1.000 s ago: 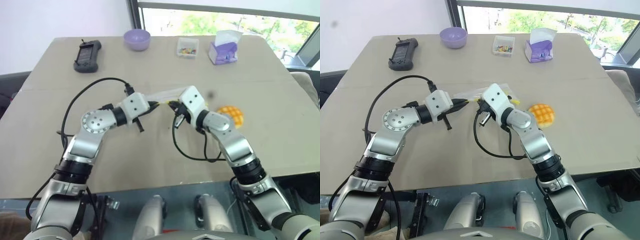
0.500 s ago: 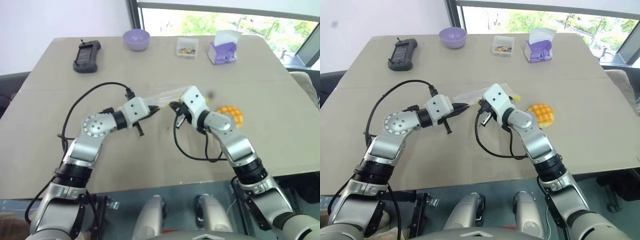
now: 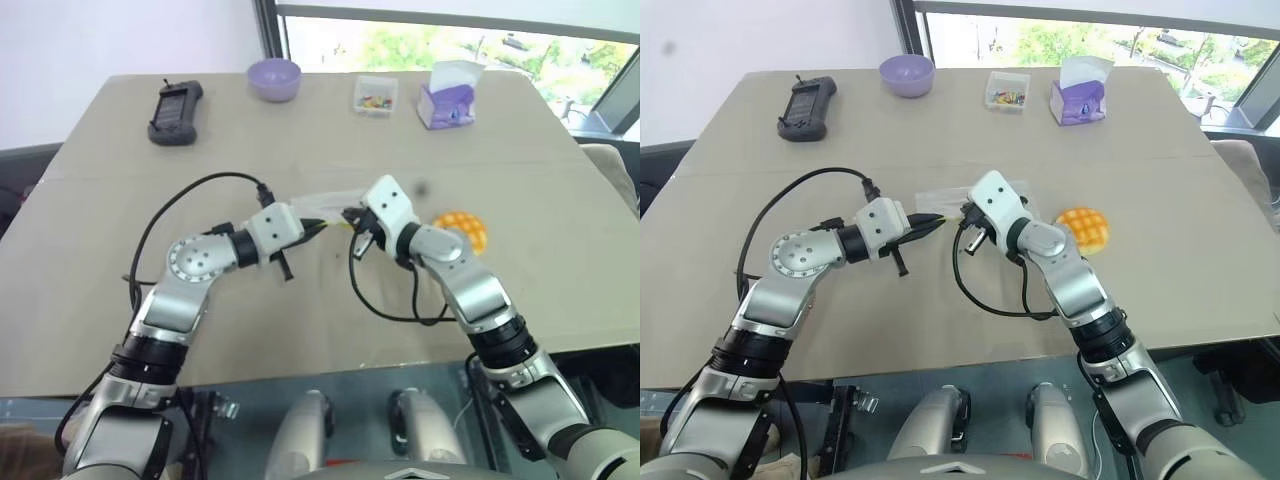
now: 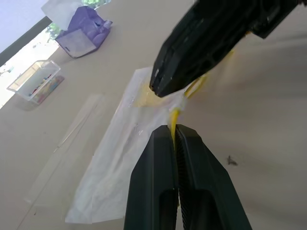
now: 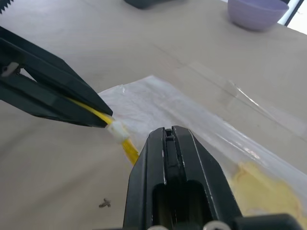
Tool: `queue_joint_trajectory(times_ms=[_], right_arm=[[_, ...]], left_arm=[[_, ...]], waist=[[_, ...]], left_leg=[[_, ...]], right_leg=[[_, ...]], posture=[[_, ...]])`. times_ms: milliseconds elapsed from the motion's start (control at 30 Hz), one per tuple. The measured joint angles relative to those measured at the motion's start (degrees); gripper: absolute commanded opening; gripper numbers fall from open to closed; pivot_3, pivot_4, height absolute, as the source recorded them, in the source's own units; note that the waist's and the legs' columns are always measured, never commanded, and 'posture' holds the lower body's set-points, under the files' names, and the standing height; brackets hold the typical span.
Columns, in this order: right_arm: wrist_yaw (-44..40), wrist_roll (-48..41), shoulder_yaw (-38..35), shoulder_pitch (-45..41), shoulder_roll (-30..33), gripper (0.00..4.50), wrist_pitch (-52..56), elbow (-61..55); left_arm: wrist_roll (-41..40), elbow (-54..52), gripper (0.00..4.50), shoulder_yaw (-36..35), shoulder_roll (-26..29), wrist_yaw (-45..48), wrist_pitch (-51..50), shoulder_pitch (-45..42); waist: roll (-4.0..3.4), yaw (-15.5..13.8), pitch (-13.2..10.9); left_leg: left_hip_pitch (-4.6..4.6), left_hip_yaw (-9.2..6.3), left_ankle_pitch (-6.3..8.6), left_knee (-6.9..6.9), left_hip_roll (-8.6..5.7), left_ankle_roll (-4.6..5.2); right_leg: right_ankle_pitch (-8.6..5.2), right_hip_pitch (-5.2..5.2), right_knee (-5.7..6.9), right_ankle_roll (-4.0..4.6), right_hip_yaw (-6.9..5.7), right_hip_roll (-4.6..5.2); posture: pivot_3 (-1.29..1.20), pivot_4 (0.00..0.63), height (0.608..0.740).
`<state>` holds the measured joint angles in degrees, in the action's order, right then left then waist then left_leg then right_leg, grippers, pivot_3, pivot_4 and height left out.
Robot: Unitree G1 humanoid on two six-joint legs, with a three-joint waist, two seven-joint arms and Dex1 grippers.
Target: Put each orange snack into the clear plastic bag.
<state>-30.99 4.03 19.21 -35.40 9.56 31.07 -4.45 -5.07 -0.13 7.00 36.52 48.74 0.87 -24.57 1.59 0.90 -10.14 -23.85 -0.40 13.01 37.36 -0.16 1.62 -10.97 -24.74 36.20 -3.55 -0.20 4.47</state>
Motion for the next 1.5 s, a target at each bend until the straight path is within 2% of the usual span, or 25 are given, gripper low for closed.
queue_joint_trajectory(times_ms=[267,500,1500], right_arm=[[0.0,-0.5,-1.0,0.0,1.9,0.03,0.0,-0.3],[-0.8,-1.2,-2.7,0.0,5.9,0.03,0.0,-4.2],[-1.6,-1.2,0.1,-0.6,4.6,0.03,1.0,-3.8]], left_arm=[[-3.7,-1.7,0.0,-2.1,-1.3,-0.9,-7.9,-1.1],[-3.5,-1.5,0.0,-2.0,-1.3,-1.0,-8.0,-2.2],[-3.0,-1.5,0.0,-2.1,-1.3,-1.7,-8.1,-2.4]], waist=[[0.0,0.0,0.0],[0.0,0.0,0.0],[0.0,0.0,0.0]], left_leg=[[0.01,-0.01,0.0,0.01,0.0,0.0],[0.01,0.01,0.0,0.02,0.02,0.0],[0.01,0.02,0.0,0.02,0.03,0.0]], right_leg=[[0.0,0.0,0.02,0.0,0.0,0.0],[0.0,0.0,0.02,0.0,0.0,-0.01],[0.0,0.0,0.02,0.0,0.0,-0.02]], posture=[[0.0,0.15,0.74],[0.0,0.15,0.74],[0.0,0.15,0.74]])
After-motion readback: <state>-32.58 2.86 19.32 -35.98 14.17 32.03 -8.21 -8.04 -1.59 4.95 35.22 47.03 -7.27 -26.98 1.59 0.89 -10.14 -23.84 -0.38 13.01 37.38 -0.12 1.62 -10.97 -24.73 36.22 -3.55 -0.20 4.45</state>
